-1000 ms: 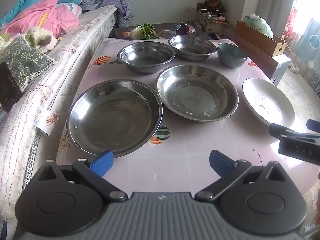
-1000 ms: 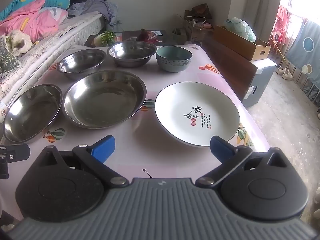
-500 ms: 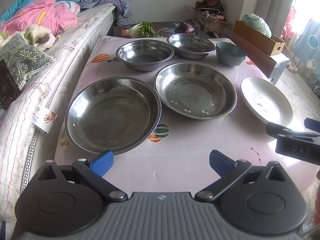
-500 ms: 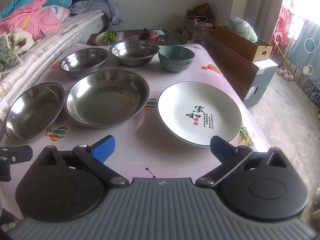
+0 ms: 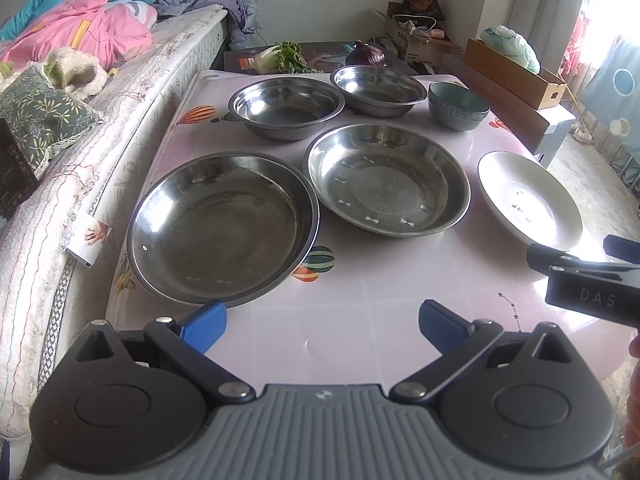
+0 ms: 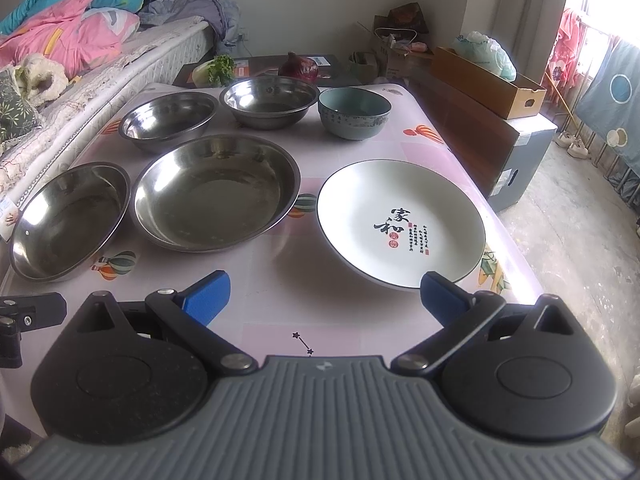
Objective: Organize plates and bowls
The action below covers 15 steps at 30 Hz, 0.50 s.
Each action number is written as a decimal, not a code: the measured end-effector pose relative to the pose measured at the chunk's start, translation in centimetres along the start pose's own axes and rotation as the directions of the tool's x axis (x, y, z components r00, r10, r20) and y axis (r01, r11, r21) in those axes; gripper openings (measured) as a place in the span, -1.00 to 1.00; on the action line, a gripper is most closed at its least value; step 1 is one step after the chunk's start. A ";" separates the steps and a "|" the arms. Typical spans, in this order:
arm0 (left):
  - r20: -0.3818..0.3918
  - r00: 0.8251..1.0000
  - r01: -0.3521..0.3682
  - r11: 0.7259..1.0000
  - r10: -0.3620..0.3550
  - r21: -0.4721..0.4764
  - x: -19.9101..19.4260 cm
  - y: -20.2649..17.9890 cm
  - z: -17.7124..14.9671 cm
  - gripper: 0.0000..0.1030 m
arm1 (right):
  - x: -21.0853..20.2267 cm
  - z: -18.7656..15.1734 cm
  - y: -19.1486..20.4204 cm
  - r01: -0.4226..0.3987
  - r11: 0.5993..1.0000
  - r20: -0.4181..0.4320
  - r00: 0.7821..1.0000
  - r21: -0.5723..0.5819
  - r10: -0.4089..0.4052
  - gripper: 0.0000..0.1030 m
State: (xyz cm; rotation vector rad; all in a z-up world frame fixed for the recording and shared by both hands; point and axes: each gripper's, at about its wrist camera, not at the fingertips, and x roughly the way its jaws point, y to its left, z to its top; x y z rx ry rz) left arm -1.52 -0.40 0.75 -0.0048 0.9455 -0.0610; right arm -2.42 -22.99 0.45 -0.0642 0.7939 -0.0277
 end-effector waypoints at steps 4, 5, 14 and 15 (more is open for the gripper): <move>-0.002 1.000 0.002 1.000 -0.002 0.002 0.0 0.0 0.0 0.99 | 0.0 0.0 -0.1 -0.002 1.000 0.000 1.000 0.000 0.002 0.98; -0.003 1.000 0.002 1.000 -0.002 0.003 0.0 -0.1 0.0 0.99 | 0.0 0.0 -0.1 -0.002 1.000 0.000 1.000 0.001 0.002 0.98; -0.006 1.000 0.002 1.000 -0.002 0.004 0.0 -0.2 -0.1 0.99 | 0.0 0.1 -0.1 -0.002 1.000 0.000 1.000 0.001 0.002 0.98; -0.007 1.000 0.002 1.000 -0.002 0.004 0.0 -0.1 -0.1 0.99 | 0.0 0.1 -0.1 -0.003 1.000 0.000 1.000 0.001 0.003 0.98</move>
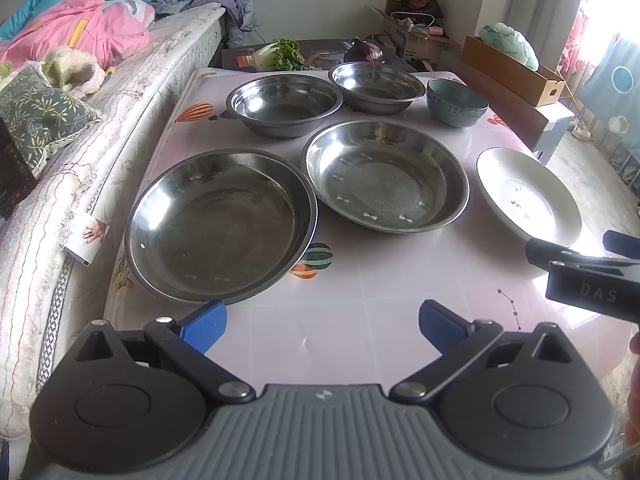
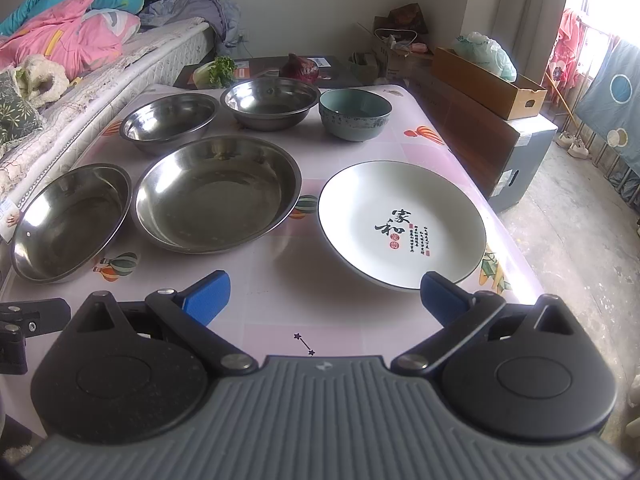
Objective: Organize plates and bowls
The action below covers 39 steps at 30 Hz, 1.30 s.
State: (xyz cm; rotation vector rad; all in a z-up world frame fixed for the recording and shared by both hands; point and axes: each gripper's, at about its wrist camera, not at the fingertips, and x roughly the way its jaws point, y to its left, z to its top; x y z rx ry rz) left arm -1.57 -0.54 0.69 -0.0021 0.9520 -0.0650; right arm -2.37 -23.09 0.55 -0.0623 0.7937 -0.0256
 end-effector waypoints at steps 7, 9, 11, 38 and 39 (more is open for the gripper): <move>-0.004 1.000 0.000 1.000 0.000 -0.001 0.2 0.1 -0.1 0.99 | 0.0 0.0 0.0 -0.002 1.000 -0.001 1.000 0.000 0.002 0.98; -0.007 1.000 0.000 1.000 0.000 -0.003 0.3 0.2 -0.1 0.99 | 0.0 0.1 0.1 -0.002 1.000 -0.002 1.000 -0.002 0.002 0.98; -0.008 1.000 0.001 1.000 -0.001 -0.004 0.3 0.2 -0.2 0.99 | 0.0 0.1 0.2 -0.002 1.000 -0.003 1.000 -0.002 0.002 0.98; 0.003 0.999 -0.042 0.999 0.042 -0.022 0.5 1.9 1.5 0.99 | 0.3 0.5 1.2 0.152 0.975 0.042 0.988 -0.159 -0.148 0.98; 0.015 0.999 -0.052 0.998 0.053 -0.027 0.4 2.3 1.9 0.99 | 0.1 0.8 1.1 0.156 0.973 0.057 0.987 -0.171 -0.148 0.98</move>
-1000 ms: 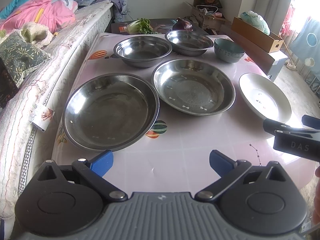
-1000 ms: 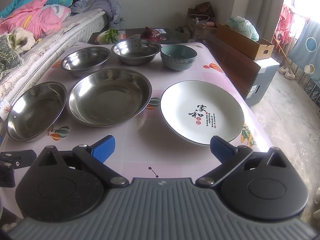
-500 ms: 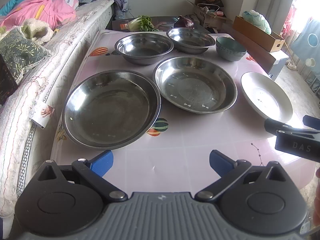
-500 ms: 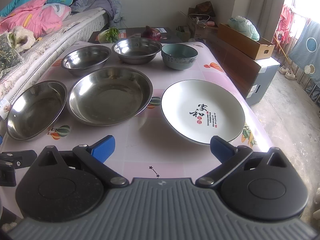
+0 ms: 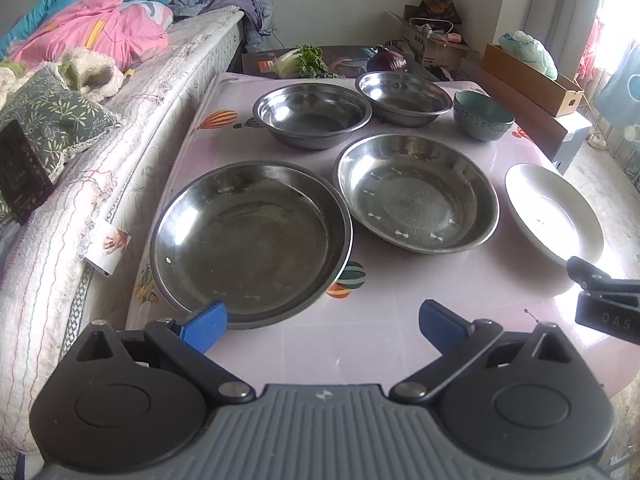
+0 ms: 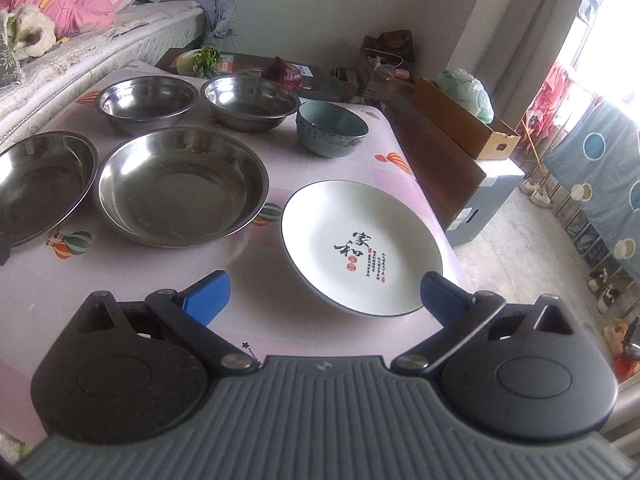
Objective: Organize plates and bowls
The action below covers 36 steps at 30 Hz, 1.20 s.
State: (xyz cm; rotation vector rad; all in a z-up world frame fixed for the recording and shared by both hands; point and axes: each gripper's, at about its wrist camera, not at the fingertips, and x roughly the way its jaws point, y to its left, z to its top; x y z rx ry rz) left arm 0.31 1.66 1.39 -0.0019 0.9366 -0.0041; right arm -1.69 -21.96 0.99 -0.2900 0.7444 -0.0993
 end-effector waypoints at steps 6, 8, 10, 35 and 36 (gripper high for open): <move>0.062 0.996 -0.056 0.997 0.060 -0.061 0.1 2.7 2.6 0.99 | -0.6 2.3 -1.5 -0.023 1.000 0.105 0.994 -0.017 0.025 0.98; 0.081 0.992 -0.087 0.994 0.092 -0.068 0.3 3.4 3.3 0.99 | -0.2 2.8 -1.0 0.032 0.995 0.111 0.994 -0.095 -0.021 0.98; 0.092 0.988 -0.120 0.991 0.126 -0.067 0.7 4.1 4.0 0.99 | 0.0 3.3 -0.5 0.080 0.985 0.130 0.990 -0.154 -0.060 0.98; 0.112 0.982 -0.142 0.986 0.152 -0.091 7.0 11.3 13.6 0.99 | 4.9 19.5 2.2 -0.402 0.914 0.260 0.877 -0.063 0.403 0.96; 0.114 0.982 -0.143 0.986 0.152 -0.083 7.7 11.4 14.3 0.99 | 6.3 20.3 2.5 -0.423 0.905 0.236 0.875 -0.048 0.422 0.95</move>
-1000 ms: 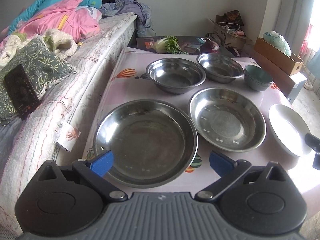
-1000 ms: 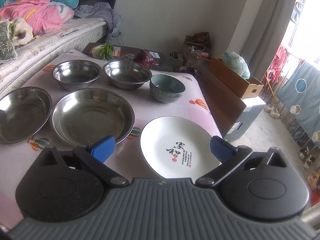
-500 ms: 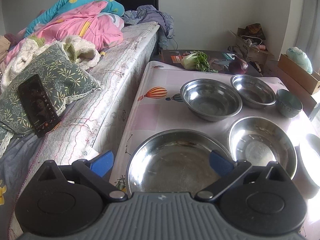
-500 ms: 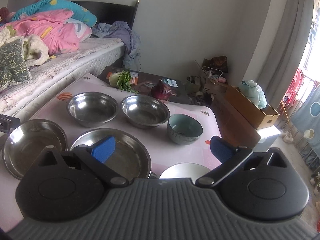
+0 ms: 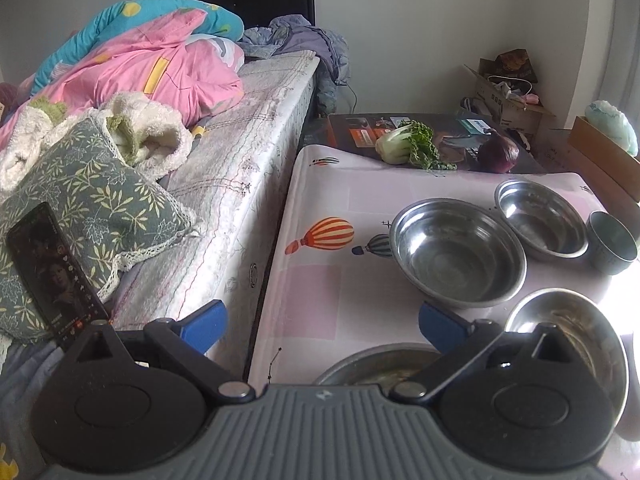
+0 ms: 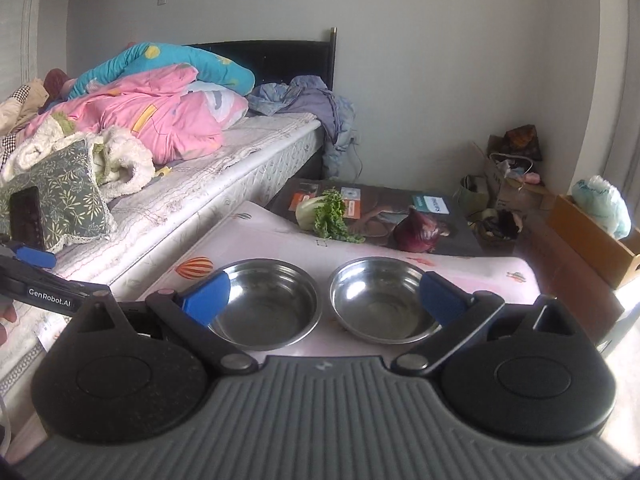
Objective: Organize plates and bowls
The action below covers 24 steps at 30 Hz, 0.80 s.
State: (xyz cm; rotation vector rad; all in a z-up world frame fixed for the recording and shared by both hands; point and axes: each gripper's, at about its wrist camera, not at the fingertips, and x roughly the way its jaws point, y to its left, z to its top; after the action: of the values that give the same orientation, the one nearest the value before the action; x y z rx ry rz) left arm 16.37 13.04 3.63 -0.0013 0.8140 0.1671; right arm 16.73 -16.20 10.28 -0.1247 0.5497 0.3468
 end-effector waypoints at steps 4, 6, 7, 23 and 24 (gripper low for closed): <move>-0.021 0.999 0.037 0.999 -0.037 0.029 3.2 -0.7 1.9 0.99 | 6.5 0.5 -0.9 -0.054 0.994 -0.128 0.990 0.092 0.066 0.66; -0.033 0.997 0.068 0.997 -0.067 0.030 4.9 -1.0 2.6 0.95 | 10.0 0.1 -1.4 -0.069 0.987 -0.206 0.974 0.148 0.099 0.43; -0.039 0.996 0.085 0.996 -0.083 0.029 5.8 -1.2 2.9 0.91 | 11.1 -0.2 -1.6 -0.071 0.983 -0.232 0.966 0.167 0.110 0.30; -0.236 0.958 0.166 0.986 -0.162 -0.001 15.2 -3.7 5.0 -0.16 | 21.6 -3.4 -2.8 -0.090 0.945 -0.411 0.885 0.315 0.221 -0.43; -0.241 0.956 0.171 0.985 -0.167 -0.005 15.4 -3.8 5.0 -0.24 | 21.7 -3.5 -3.0 -0.094 0.943 -0.414 0.881 0.318 0.228 -0.46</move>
State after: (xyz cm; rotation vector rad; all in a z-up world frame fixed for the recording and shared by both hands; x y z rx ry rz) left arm 30.90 11.93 -4.32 -0.0771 1.0527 -0.0021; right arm 33.34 -13.43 -4.18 0.1328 1.0672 0.4003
